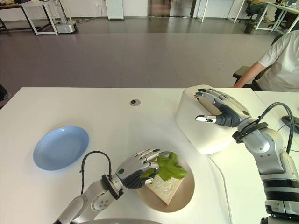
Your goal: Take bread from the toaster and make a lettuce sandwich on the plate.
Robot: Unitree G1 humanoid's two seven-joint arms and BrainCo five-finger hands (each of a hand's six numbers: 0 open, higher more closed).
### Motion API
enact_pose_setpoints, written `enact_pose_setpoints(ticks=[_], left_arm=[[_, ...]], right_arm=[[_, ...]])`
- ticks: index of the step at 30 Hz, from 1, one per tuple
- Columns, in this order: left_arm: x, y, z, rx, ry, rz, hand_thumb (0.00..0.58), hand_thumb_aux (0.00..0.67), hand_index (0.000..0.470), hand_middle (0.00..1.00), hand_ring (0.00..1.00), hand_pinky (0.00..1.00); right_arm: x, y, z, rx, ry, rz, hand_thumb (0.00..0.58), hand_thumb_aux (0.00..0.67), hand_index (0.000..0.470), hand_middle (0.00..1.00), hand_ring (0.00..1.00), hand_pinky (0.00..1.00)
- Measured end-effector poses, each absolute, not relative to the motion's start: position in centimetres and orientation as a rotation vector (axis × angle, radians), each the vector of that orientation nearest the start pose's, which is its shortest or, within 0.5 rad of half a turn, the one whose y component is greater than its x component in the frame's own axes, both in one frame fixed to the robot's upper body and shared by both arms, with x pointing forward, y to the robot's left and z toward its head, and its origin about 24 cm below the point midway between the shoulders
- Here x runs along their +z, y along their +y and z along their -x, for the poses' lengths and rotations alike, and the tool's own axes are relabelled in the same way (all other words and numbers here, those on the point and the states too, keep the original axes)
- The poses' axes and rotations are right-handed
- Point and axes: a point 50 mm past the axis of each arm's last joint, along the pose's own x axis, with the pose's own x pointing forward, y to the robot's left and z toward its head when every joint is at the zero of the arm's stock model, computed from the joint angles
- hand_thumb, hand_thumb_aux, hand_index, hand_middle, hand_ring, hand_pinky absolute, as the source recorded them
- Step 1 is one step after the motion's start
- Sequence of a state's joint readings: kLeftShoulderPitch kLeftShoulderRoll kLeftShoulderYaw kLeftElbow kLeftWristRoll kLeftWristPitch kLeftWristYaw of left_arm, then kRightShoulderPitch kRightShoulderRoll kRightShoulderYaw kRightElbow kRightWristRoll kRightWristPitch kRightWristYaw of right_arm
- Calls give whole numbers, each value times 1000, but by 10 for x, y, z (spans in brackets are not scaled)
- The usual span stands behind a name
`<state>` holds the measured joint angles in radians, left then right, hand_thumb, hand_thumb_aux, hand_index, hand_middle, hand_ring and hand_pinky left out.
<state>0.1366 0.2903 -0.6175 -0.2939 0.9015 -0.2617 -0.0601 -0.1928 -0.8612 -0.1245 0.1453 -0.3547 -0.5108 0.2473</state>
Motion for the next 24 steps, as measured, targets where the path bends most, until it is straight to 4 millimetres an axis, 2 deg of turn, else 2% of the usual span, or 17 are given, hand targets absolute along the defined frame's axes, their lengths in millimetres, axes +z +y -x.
enact_pose_setpoints(ticks=[9,10,11,12,13,21,24], left_arm=[[55,32,-153,-810,-508,-949,580,662,464,0,0,0],[50,32,-153,-816,-490,-967,436,336,236,0,0,0],[47,33,-153,-818,-476,-980,198,126,88,0,0,0],[46,33,-154,-817,-471,-993,144,89,63,0,0,0],[46,33,-154,-814,-467,-1002,0,0,0,0,0,0],[52,39,-156,-773,-473,-1032,0,0,0,0,0,0],[56,40,-152,-760,-486,-1033,0,0,0,0,0,0]], right_arm=[[166,-273,-271,299,-371,1274,0,0,0,0,0,0],[165,-273,-271,303,-369,1273,0,0,0,0,0,0],[164,-272,-272,307,-368,1272,0,0,0,0,0,0],[164,-272,-272,308,-369,1272,0,0,0,0,0,0],[164,-272,-272,309,-368,1272,0,0,0,0,0,0],[165,-273,-272,306,-369,1272,0,0,0,0,0,0],[176,-279,-272,221,-398,1283,0,0,0,0,0,0]])
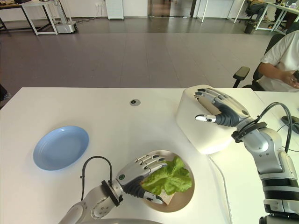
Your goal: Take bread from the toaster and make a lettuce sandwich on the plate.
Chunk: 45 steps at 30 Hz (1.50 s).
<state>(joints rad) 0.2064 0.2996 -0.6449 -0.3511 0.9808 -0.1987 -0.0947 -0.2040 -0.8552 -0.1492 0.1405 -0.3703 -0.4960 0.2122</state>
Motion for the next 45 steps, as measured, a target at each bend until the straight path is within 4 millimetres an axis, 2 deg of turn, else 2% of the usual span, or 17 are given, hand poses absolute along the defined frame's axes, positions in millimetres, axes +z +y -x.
enact_pose_setpoints(ticks=[2,5,10,11,12,13,14,17,20,22,26,31,33,35,38,42,45], left_arm=[[57,44,-149,-750,-478,-1036,0,0,0,0,0,0],[63,57,-155,-669,-472,-1009,0,0,0,0,0,0],[86,85,-165,-486,-496,-721,0,0,0,0,0,0],[88,89,-167,-465,-497,-693,0,0,0,0,0,0],[90,93,-169,-449,-501,-675,0,0,0,0,0,0],[91,96,-169,-438,-502,-665,0,0,0,0,0,0],[92,99,-170,-428,-508,-658,0,0,0,0,0,0],[94,103,-171,-413,-515,-650,0,0,0,0,0,0],[96,106,-172,-402,-524,-657,0,0,0,0,0,0],[96,107,-172,-396,-525,-660,0,0,0,0,0,0],[95,107,-172,-389,-521,-653,0,0,0,0,0,0],[93,109,-171,-386,-509,-658,0,0,0,0,0,0],[93,109,-171,-383,-511,-665,0,0,0,0,0,0],[93,111,-171,-374,-513,-668,0,0,0,0,0,0],[92,114,-169,-357,-513,-680,0,0,0,0,0,0],[98,115,-165,-345,-553,-688,0,0,0,0,0,0],[108,118,-162,-321,-605,-705,0,0,0,0,0,0]], right_arm=[[193,-286,-269,135,-432,1327,0,0,0,0,0,0],[204,-298,-266,47,-419,1384,0,0,0,0,0,0],[179,-326,-256,15,-206,1466,0,0,0,0,0,0],[176,-328,-255,23,-186,1470,53,32,22,0,0,0],[173,-328,-254,40,-165,1468,265,176,123,0,0,0],[169,-328,-253,62,-148,1456,441,342,240,0,0,0],[165,-326,-252,98,-128,1444,500,420,295,0,0,0],[163,-319,-252,140,-150,1397,557,536,376,0,0,0],[164,-318,-254,132,-165,1351,572,591,415,0,0,0],[162,-317,-255,130,-160,1308,580,670,470,0,0,0],[160,-319,-258,114,-138,1228,580,670,470,0,0,0],[158,-328,-265,81,-79,924,580,670,470,0,0,0],[172,-337,-267,56,-104,726,580,670,470,0,0,0],[200,-342,-266,50,-189,547,580,670,470,0,0,0],[237,-341,-261,135,-297,400,580,670,470,0,0,0],[253,-328,-252,348,-316,293,580,670,470,0,0,0],[244,-312,-243,559,-245,223,580,670,470,0,0,0]])
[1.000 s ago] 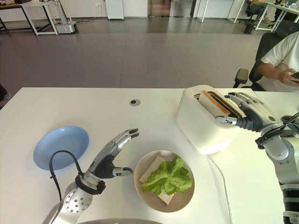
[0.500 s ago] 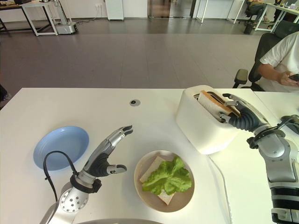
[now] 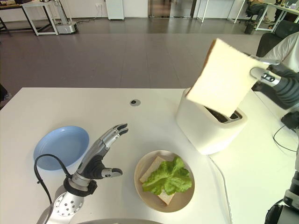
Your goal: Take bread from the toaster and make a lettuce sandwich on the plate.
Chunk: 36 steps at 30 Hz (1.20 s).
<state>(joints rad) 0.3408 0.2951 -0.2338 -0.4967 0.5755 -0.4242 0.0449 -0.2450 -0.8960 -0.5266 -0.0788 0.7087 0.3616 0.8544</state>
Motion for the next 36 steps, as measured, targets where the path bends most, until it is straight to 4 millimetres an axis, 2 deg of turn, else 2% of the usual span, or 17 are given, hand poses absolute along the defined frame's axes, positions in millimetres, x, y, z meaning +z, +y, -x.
enact_pose_setpoints(ticks=[5,8,10,15,19,25,27,29,36], left_arm=[[133,124,-153,-313,-738,-763,0,0,0,0,0,0],[141,127,-150,-285,-770,-781,0,0,0,0,0,0],[142,125,-146,-299,-776,-808,0,0,0,0,0,0],[140,120,-142,-342,-785,-855,0,0,0,0,0,0],[138,110,-140,-394,-795,-902,0,0,0,0,0,0],[127,88,-134,-524,-805,-948,0,0,0,0,0,0],[118,76,-129,-610,-800,-972,0,0,0,0,0,0],[111,68,-125,-670,-796,-986,45,26,18,0,0,0],[88,47,-119,-824,-764,-1050,108,66,46,0,0,0]], right_arm=[[192,-272,-229,885,-30,250,580,670,470,0,0,0],[168,-262,-227,851,79,227,580,670,470,0,0,0],[142,-254,-213,854,185,195,580,670,470,0,0,0],[116,-249,-208,837,293,243,580,670,470,0,0,0],[88,-245,-193,805,402,216,580,670,470,0,0,0],[85,-241,-188,707,405,239,580,670,470,0,0,0],[84,-238,-185,691,402,236,580,670,470,0,0,0],[83,-239,-185,672,404,255,580,670,470,0,0,0],[78,-235,-186,677,407,319,580,670,470,0,0,0]])
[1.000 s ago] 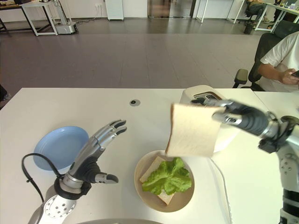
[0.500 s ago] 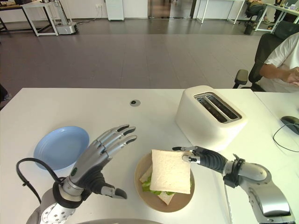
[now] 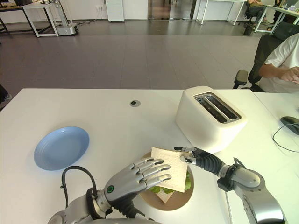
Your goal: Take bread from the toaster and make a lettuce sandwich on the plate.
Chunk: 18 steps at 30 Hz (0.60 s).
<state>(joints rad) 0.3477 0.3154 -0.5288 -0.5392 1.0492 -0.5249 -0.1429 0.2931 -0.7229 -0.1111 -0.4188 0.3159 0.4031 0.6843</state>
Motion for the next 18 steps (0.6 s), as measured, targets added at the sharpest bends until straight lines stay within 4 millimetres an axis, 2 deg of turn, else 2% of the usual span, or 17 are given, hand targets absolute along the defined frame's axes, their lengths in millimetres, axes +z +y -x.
enact_pose_setpoints(ticks=[2,5,7,8,10,11,12,13,16,18], left_arm=[[80,43,-118,-859,-740,-1069,108,66,46,0,0,0],[66,40,-117,-904,-686,-1093,71,42,29,0,0,0],[59,40,-117,-919,-654,-1103,53,32,22,0,0,0],[56,40,-118,-924,-640,-1105,62,37,26,0,0,0],[51,41,-119,-939,-609,-1105,45,26,18,0,0,0],[49,42,-119,-942,-594,-1097,23,13,9,0,0,0],[48,43,-119,-946,-576,-1084,18,11,7,0,0,0],[47,43,-119,-950,-560,-1069,18,11,7,0,0,0],[44,43,-115,-985,-522,-1036,66,39,28,0,0,0],[44,44,-114,-1000,-510,-1018,92,55,39,0,0,0]], right_arm=[[78,-234,-186,681,400,343,580,670,470,0,0,0],[77,-233,-189,688,375,407,580,657,461,0,0,0],[77,-233,-191,694,360,436,560,547,383,0,0,0],[77,-232,-191,698,355,444,526,465,326,0,0,0],[77,-232,-192,702,344,472,460,365,256,0,0,0],[76,-231,-192,708,336,485,294,200,140,0,0,0],[76,-230,-192,714,330,495,0,0,0,0,0,0],[76,-229,-192,717,328,505,0,0,0,0,0,0],[78,-230,-197,699,302,502,0,0,0,0,0,0],[89,-231,-207,633,223,462,0,0,0,0,0,0]])
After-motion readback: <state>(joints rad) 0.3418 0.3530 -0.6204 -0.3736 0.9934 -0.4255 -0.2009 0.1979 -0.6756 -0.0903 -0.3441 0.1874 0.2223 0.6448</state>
